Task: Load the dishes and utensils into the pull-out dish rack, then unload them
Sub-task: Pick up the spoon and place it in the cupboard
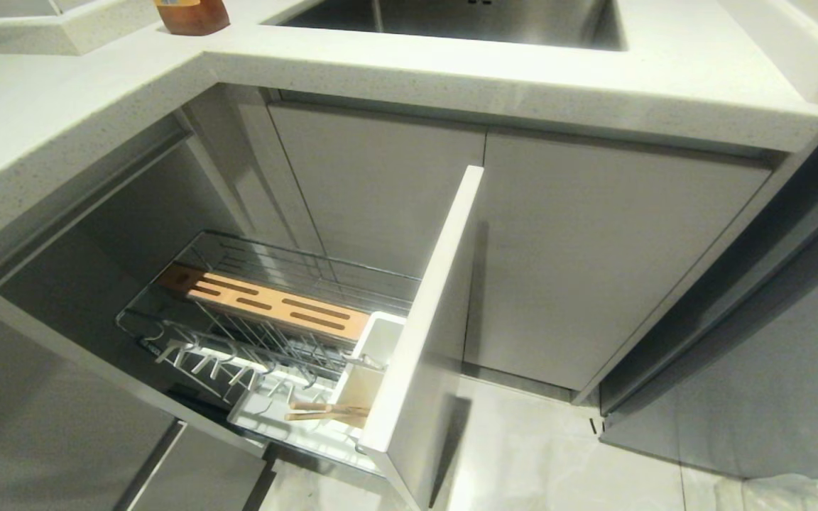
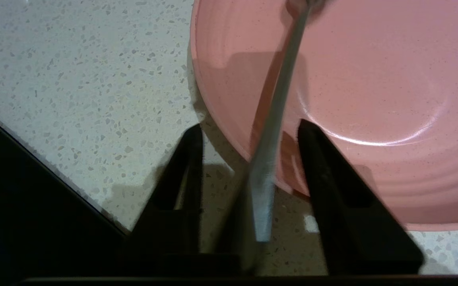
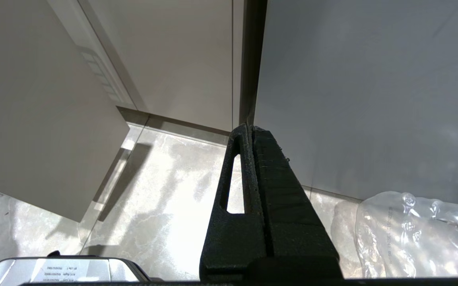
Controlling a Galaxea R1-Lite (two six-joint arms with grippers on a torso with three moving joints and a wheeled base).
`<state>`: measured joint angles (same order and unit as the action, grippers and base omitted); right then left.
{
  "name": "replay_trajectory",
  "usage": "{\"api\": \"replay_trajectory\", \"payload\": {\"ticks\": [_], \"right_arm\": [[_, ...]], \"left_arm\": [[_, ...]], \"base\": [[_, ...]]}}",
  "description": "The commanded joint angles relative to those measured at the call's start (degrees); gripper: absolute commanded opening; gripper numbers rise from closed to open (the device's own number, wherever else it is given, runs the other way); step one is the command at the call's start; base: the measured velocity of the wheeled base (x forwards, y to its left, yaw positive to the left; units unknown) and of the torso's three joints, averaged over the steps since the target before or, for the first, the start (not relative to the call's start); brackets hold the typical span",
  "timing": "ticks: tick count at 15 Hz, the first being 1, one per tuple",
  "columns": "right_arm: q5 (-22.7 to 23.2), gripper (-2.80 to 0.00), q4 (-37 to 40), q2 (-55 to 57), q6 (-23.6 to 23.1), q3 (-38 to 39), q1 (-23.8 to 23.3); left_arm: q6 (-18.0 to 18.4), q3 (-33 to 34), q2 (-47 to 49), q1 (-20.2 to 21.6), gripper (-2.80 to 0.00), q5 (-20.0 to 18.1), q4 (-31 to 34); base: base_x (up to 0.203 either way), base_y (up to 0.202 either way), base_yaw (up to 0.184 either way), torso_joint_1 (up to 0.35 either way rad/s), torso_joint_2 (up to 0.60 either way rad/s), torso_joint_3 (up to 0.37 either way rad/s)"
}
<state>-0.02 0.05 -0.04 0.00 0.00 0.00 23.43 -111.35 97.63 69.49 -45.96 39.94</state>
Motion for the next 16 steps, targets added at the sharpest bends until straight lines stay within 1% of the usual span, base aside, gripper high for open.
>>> {"api": "replay_trajectory", "payload": {"ticks": [1, 10, 12, 13, 14, 16], "right_arm": [[0.0, -2.8, 0.0, 0.0, 0.0, 0.0, 0.0], [0.0, -2.8, 0.0, 0.0, 0.0, 0.0, 0.0], [0.0, -2.8, 0.0, 0.0, 0.0, 0.0, 0.0], [-0.1, -2.8, 0.0, 0.0, 0.0, 0.0, 0.0], [0.0, -2.8, 0.0, 0.0, 0.0, 0.0, 0.0], [-0.1, -2.8, 0.0, 0.0, 0.0, 0.0, 0.0]], "left_arm": [[0.1, 0.0, 0.2, 0.0, 0.0, -0.5, 0.3], [-0.3, -0.1, -4.2, 0.1, 0.0, -1.0, -0.2], [-0.2, 0.0, -4.4, 0.1, 0.0, -3.3, -0.3], [-0.2, 0.0, -4.2, 0.1, 0.0, -5.5, -0.3], [0.0, 0.0, -3.7, -0.1, 0.0, -6.6, -0.3], [0.3, -0.1, -2.7, -0.4, 0.0, -6.7, -0.5]], "base": [[0.0, 0.0, 0.0, 0.0, 0.0, 0.0], [0.0, 0.0, 0.0, 0.0, 0.0, 0.0], [0.0, 0.0, 0.0, 0.0, 0.0, 0.0], [0.0, 0.0, 0.0, 0.0, 0.0, 0.0], [0.0, 0.0, 0.0, 0.0, 0.0, 0.0], [0.0, 0.0, 0.0, 0.0, 0.0, 0.0]]}}
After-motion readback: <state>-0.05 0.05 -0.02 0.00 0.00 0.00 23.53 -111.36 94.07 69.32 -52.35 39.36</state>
